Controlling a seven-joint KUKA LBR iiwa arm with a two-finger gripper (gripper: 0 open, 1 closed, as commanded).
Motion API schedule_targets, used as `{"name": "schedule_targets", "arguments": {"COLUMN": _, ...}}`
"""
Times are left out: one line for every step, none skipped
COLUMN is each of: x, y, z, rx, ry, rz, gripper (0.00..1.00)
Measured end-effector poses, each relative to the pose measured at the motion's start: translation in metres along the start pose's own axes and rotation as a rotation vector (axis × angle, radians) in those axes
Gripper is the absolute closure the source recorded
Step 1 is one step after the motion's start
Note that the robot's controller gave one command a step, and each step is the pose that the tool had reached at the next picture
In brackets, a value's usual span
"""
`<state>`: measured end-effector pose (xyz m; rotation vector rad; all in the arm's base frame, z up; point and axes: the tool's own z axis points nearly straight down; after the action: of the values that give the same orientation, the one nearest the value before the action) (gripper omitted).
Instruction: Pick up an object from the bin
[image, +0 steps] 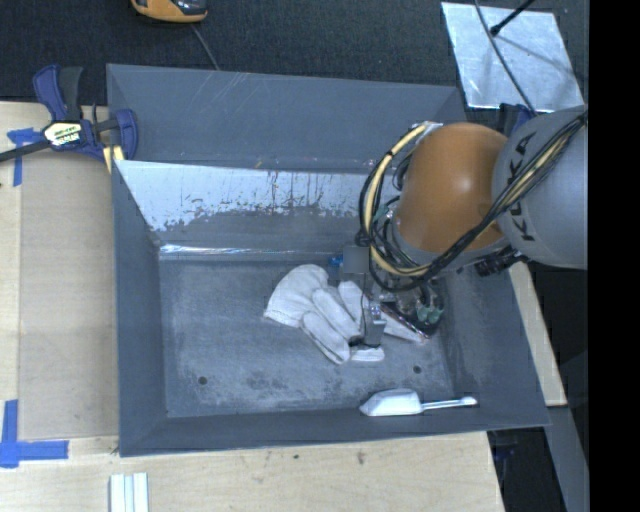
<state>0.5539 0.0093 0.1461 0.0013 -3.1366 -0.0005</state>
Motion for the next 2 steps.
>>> {"name": "schedule_targets", "arguments": {"x": -0.002, "y": 0.000, "z": -0.005, "rx": 0.000, "ry": -0.008, "rz": 0.000, "gripper": 0.00}}
{"name": "schedule_targets", "arguments": {"x": 0.026, "y": -0.018, "z": 0.065, "rx": 0.000, "ry": -0.013, "rz": 0.029, "gripper": 0.00}}
